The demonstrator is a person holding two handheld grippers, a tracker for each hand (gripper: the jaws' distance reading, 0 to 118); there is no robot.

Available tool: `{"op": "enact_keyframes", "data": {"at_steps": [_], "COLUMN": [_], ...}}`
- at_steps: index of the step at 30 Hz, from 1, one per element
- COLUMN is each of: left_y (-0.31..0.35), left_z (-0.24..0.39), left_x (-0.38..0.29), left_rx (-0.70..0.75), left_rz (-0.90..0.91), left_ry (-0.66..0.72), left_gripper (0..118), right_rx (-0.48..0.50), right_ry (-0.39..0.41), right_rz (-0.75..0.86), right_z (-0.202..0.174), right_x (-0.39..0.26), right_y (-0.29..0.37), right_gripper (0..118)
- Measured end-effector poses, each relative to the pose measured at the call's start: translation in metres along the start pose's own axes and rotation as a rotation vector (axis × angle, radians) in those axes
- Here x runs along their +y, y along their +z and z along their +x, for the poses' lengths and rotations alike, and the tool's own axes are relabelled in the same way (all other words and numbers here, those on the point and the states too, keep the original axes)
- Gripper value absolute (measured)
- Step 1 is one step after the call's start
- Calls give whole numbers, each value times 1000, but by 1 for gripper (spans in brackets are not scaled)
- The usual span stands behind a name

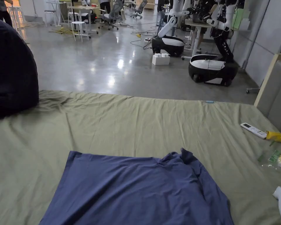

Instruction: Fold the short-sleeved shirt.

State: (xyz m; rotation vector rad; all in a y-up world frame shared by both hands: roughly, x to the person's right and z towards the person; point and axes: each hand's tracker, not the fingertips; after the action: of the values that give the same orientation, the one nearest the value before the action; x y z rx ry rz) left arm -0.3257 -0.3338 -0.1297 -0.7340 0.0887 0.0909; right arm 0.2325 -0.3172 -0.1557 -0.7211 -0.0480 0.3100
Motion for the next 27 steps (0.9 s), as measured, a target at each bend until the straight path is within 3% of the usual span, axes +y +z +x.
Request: {"op": "enact_keyframes", "data": {"at_steps": [4, 9, 11, 12, 13, 14, 16, 18, 21, 27], "left_y": [-13, -27, -27, -26, -24, -22, -16, -14, -12, -16], "left_z": [1, 1, 3, 5, 7, 9, 15, 22, 34, 78], "left_x": [-5, -12, -9, -8, -7, -5, 6, 20, 46, 99], "left_rx": [-1, -12, -6, 7, 15, 24, 45, 74, 70, 30], "left_rz": [-42, -128, -143, -150, -147, -140, -118, -77, 36, 233], "left_ry": [1, 20, 4, -20, -44, -63, -82, -88, -75, -66], "left_gripper": [5, 9, 15, 22, 31, 41, 44, 58, 58, 53], "right_rx": [10, 32, 27, 18, 5, -5, 7, 42, 57, 47], "right_ry": [47, 45, 54, 64, 75, 78, 53, 8, -48, -118], "right_rz": [-92, -187, -194, -194, -190, -175, -105, -28, 92, 348], "right_z": [-8, -13, -15, -16, -17, -18, -16, -15, -20, -47], "right_x": [-10, -17, -15, -12, -8, -3, 9, 25, 56, 114], "right_y": [-14, -32, -33, -30, -28, -25, -18, -14, -12, -13], "right_gripper": [3, 5, 21, 43, 56, 64, 66, 70, 83, 81]}}
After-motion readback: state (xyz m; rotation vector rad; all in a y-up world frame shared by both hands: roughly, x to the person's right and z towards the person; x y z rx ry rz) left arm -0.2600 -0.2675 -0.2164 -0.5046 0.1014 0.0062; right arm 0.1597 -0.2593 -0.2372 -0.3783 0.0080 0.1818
